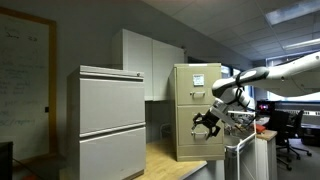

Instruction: Open the bottom drawer of the cabinet at the right

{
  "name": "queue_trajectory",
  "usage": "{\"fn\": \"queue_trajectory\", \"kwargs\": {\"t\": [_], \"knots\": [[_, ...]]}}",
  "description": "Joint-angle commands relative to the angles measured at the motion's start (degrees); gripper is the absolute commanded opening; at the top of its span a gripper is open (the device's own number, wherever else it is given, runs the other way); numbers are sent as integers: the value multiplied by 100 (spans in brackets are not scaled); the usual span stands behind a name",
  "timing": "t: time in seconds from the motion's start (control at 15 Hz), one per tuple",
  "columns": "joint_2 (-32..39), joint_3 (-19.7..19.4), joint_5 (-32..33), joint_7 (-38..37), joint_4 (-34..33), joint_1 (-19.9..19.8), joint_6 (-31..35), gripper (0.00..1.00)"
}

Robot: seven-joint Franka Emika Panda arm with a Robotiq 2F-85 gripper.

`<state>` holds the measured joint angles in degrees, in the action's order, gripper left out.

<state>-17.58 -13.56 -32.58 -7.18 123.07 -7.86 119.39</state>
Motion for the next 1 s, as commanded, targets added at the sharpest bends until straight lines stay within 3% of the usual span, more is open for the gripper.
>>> {"fn": "queue_trajectory", "kwargs": {"t": [0.0,0.2,0.53,0.73,0.93], "knots": [[305,-315,-1043,299,19,-93,620,100],[722,-486,-2214,545,-92,-157,1106,100],[1611,-641,-4042,1030,-514,-492,1191,100],[2019,-631,-4649,1067,-817,-760,1155,100],[2419,-622,-4725,826,-1262,-954,1147,100]]}}
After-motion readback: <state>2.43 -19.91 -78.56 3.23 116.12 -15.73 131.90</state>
